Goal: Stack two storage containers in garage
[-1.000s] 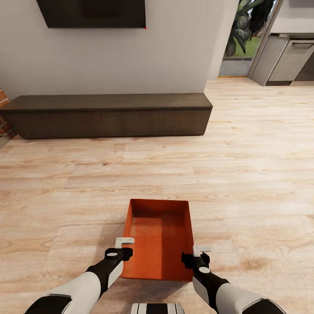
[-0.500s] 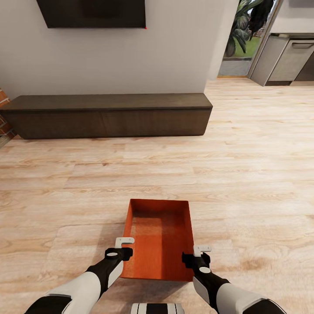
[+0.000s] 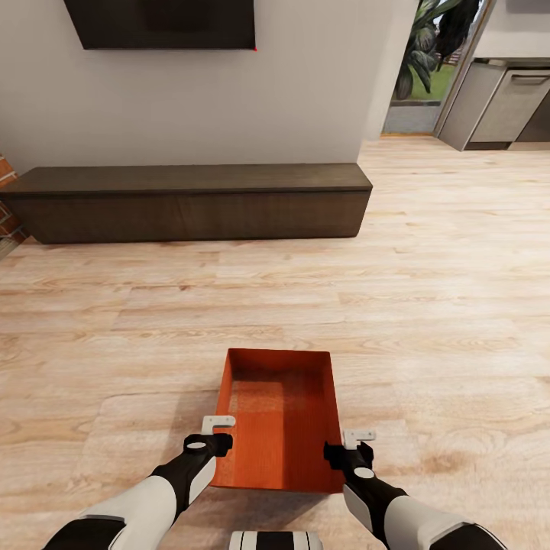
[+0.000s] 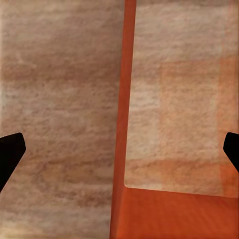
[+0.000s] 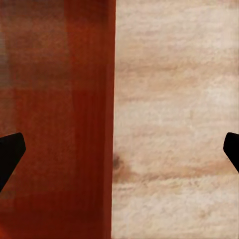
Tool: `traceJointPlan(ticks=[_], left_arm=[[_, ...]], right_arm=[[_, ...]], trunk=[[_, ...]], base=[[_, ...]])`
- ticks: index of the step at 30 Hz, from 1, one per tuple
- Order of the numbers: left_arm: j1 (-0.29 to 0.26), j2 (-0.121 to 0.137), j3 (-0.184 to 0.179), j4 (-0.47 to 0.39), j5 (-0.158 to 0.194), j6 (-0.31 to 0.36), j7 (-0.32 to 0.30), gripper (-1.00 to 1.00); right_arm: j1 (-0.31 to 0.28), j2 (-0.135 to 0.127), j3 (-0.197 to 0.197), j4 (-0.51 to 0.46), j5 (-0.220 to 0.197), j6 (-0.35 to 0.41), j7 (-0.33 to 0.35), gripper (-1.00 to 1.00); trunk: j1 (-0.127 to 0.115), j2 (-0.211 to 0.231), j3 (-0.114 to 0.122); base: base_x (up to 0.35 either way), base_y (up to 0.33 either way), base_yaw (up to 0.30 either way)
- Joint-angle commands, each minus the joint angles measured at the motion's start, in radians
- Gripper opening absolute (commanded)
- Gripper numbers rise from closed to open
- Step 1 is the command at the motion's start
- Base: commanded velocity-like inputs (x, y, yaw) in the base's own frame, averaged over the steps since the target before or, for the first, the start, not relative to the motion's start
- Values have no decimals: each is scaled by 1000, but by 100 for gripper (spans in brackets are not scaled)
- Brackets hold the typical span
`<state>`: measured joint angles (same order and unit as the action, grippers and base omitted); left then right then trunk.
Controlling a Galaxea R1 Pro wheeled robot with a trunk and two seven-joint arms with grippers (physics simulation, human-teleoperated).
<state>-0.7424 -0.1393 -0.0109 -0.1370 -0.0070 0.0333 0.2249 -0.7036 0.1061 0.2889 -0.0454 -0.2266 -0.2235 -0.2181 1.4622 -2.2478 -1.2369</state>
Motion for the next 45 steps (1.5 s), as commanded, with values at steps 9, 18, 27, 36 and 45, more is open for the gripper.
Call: traceJointPlan(ticks=[9, 18, 27, 36, 45], left_arm=[[0, 0, -1, -1, -1, 4, 4, 100], [0, 0, -2, -1, 0, 4, 4, 100], [0, 0, -2, -1, -1, 4, 4, 100], [0, -1, -3, 0, 0, 4, 4, 100], [0, -2, -3, 1, 0, 4, 4, 100]], right_arm=[[-1, 3, 7, 1, -14, -3, -3, 100], [-1, 9, 6, 1, -14, -3, -3, 100], [-1, 6, 4, 1, -15, -2, -3, 100], [-1, 6, 4, 1, -14, -3, -3, 100], [-1, 6, 4, 1, -14, -3, -3, 100]], trunk=[[0, 0, -1], [0, 0, -1], [0, 0, -1], [0, 0, -1], [0, 0, -1]], base=[[0, 0, 0], [0, 0, 0], [0, 0, 0], [0, 0, 0], [0, 0, 0]])
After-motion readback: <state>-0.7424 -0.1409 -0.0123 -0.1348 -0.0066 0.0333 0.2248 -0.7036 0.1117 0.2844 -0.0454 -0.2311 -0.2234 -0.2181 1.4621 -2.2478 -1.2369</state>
